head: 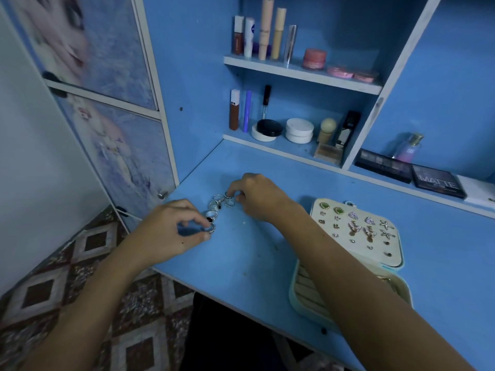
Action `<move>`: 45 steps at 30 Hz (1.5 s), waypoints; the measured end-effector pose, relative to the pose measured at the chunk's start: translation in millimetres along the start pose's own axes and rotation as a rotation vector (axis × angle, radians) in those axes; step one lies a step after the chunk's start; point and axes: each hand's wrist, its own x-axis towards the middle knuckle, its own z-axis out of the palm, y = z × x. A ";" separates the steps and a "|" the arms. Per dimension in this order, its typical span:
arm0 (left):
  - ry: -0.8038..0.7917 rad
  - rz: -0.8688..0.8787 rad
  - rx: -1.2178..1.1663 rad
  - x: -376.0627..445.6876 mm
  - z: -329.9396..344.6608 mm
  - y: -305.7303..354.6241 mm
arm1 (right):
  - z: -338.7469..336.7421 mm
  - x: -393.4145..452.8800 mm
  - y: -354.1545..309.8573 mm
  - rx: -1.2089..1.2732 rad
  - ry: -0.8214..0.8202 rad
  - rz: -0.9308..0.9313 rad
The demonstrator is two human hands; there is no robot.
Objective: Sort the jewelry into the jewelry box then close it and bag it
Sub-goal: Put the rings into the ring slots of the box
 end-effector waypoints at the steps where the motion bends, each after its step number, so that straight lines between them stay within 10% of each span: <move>1: -0.001 0.002 -0.010 -0.2 1.4 -0.1 | 0.6 0.3 -0.2 -0.006 0.004 -0.001; 45: -0.046 0.285 -0.223 31.4 76.4 113.9 | -38.5 -174.0 54.8 0.298 0.529 0.209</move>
